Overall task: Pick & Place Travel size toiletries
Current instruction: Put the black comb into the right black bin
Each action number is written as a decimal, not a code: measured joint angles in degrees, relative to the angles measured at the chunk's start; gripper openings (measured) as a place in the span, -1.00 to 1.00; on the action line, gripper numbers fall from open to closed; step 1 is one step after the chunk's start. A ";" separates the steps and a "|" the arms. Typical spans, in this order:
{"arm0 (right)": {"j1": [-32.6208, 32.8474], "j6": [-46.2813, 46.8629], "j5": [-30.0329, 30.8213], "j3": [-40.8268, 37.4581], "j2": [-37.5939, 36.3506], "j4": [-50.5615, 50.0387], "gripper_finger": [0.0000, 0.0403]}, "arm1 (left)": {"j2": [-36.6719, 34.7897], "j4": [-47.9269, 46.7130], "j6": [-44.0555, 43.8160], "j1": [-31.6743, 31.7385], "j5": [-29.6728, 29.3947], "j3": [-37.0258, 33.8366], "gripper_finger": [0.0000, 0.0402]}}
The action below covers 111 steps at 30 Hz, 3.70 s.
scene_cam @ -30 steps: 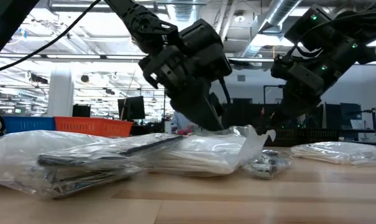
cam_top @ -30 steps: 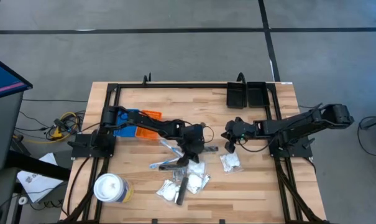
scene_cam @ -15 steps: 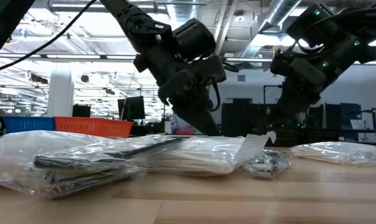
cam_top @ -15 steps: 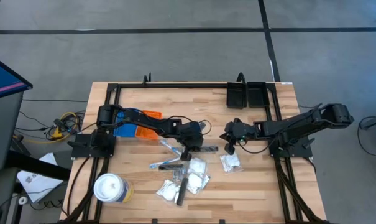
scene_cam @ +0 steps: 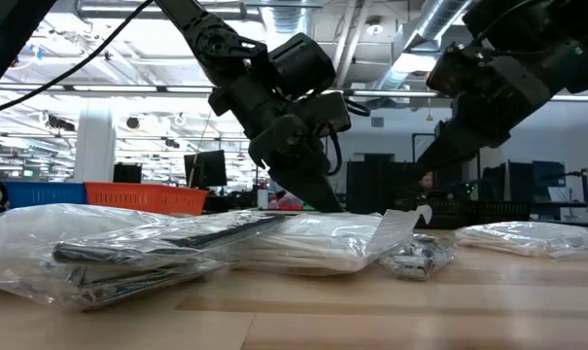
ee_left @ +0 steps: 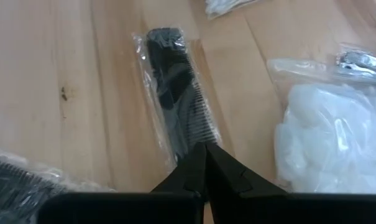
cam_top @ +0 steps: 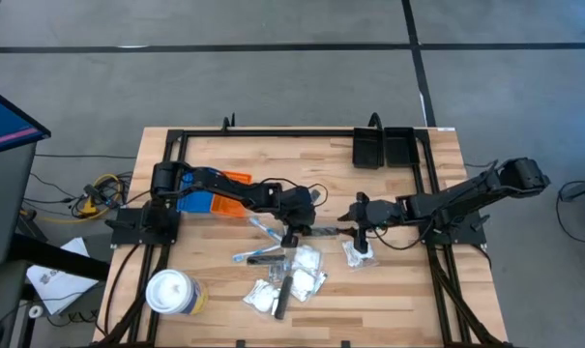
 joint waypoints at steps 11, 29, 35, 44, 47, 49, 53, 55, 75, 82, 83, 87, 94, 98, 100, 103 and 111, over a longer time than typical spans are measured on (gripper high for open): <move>0.66 -0.82 1.21 0.00 0.00 0.86 0.29 | 1.27 0.52 -0.03 0.04 -1.18 0.16 -1.00; 0.53 -3.65 1.15 0.54 8.62 1.31 -0.01 | 2.66 2.18 -2.33 1.69 1.28 0.33 -1.00; 0.55 -5.35 1.17 3.51 11.12 1.21 -0.04 | 2.29 2.95 -2.02 1.38 0.98 0.22 -1.00; 0.71 -6.21 1.26 4.20 11.02 0.71 0.00 | 2.25 4.32 -1.27 1.38 -1.40 0.22 -1.00; 0.71 -6.19 1.28 4.20 11.02 0.67 -0.01 | 2.19 4.48 -1.38 1.38 -1.87 -0.06 -1.00; 0.71 -6.19 1.26 4.20 11.02 0.62 -0.03 | 2.19 4.48 -1.46 1.38 -1.86 -0.07 -1.00; 0.71 -6.19 1.26 4.20 11.02 0.45 -0.05 | 2.25 4.49 -1.49 1.16 -0.44 -0.07 -1.00; 0.71 -6.19 1.26 4.20 11.02 0.43 -0.05 | 2.25 4.52 -1.49 0.96 -0.36 -0.07 -1.00; 0.71 -5.73 1.19 4.20 11.02 0.47 -0.03 | 2.53 3.31 -1.49 1.22 -2.22 -0.05 -1.00; 0.71 -5.94 1.21 4.20 11.06 0.43 -0.03 | 4.43 4.21 -3.52 2.87 0.47 0.28 -1.00; 0.71 -5.97 1.20 4.20 11.06 0.42 -0.03 | 4.54 4.06 -3.63 2.99 0.65 0.30 -1.00; 0.71 -6.12 1.21 4.20 11.06 0.13 -0.01 | 4.68 3.50 -3.92 3.15 -0.57 0.21 -1.00; 0.71 -6.67 1.67 4.20 11.06 -0.01 -0.01 | 4.72 3.09 -4.15 3.15 -1.08 0.17 -1.00; 0.71 -6.78 7.21 4.20 11.06 -1.98 0.00 | 4.74 3.10 -4.15 3.15 -1.12 0.15 -1.00; 0.66 -6.64 9.33 4.20 11.06 -2.90 0.03 | 4.76 3.10 -4.13 3.15 -1.12 0.15 -1.00; 0.56 -6.21 9.17 4.20 11.06 -2.98 0.07 | 4.76 3.12 -4.13 3.15 -1.12 0.12 -1.00; 0.39 -6.09 8.82 4.20 16.38 -1.64 0.13 | 4.76 3.24 -4.11 3.15 -0.87 0.07 -1.00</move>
